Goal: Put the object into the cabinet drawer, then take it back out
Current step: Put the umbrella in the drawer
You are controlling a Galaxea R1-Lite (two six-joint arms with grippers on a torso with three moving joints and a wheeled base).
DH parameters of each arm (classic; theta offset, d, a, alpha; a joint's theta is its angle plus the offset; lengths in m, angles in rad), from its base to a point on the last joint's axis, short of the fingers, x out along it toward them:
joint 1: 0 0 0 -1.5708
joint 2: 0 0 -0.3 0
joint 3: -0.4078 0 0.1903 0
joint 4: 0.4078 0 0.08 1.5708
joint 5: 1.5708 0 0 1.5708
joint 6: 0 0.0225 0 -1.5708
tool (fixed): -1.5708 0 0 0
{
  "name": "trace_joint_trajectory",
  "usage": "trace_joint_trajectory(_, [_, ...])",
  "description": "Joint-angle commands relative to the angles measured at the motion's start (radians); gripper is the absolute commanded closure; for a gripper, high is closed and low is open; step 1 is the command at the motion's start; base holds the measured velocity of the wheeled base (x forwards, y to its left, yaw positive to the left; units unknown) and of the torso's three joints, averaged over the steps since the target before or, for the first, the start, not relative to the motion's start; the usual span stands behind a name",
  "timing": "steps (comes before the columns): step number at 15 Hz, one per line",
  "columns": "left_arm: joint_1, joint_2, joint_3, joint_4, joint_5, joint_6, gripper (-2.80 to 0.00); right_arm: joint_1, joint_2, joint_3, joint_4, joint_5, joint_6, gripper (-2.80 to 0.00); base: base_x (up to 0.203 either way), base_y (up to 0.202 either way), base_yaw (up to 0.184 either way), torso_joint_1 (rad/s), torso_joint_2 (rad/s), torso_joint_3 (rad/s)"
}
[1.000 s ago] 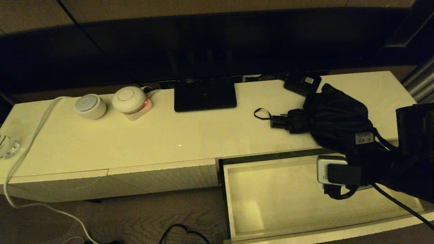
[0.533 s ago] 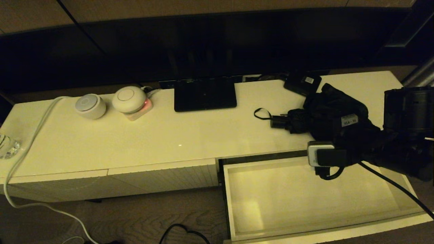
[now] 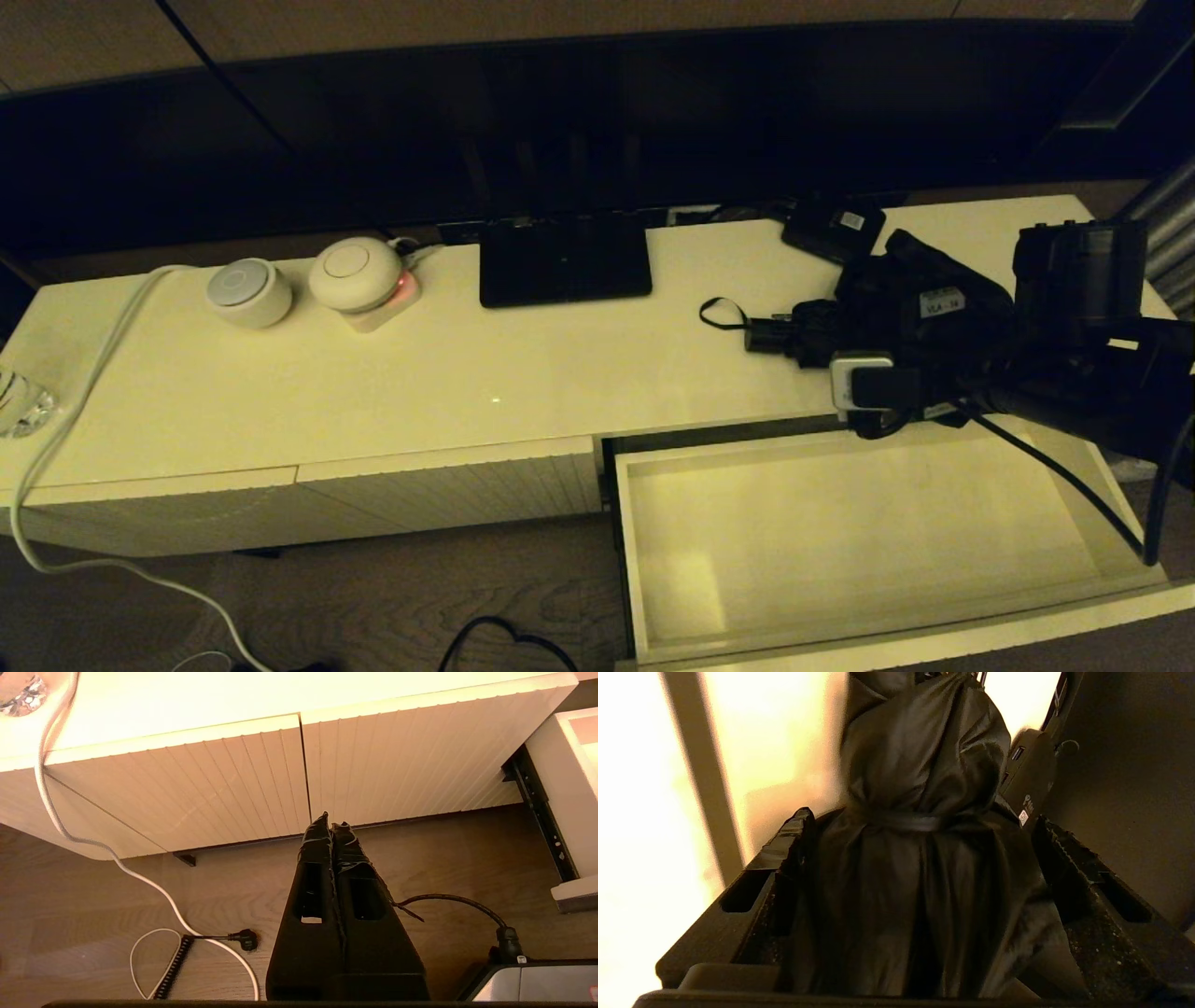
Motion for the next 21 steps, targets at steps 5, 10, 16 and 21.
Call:
trace_joint_trajectory(5, [0.000, 0.000, 0.003, 0.000, 0.000, 0.001, 0.00, -0.010, 0.054, -0.098, 0.046, -0.066, 0.003, -2.80, 0.000, 0.000, 0.000, 0.000, 0.00, 0.000])
trace_joint_trajectory(10, [0.000, 0.000, 0.003, 0.000, 0.000, 0.001, 0.00, -0.003, 0.052, -0.192, 0.318, -0.104, 0.144, -2.80, 0.000, 0.000, 0.000, 0.000, 0.00, 0.000])
trace_joint_trajectory(16, [0.000, 0.000, 0.003, 0.000, 0.000, 0.001, 0.00, 0.008, 0.102, -0.254, 0.380, -0.127, 0.239, -2.80, 0.000, 0.000, 0.000, 0.000, 0.00, 0.000])
trace_joint_trajectory(21, [0.000, 0.000, 0.003, 0.000, 0.000, 0.001, 0.00, 0.020, 0.126, -0.325, 0.368, -0.162, 0.273, -2.80, 0.000, 0.000, 0.000, 0.000, 0.00, 0.000])
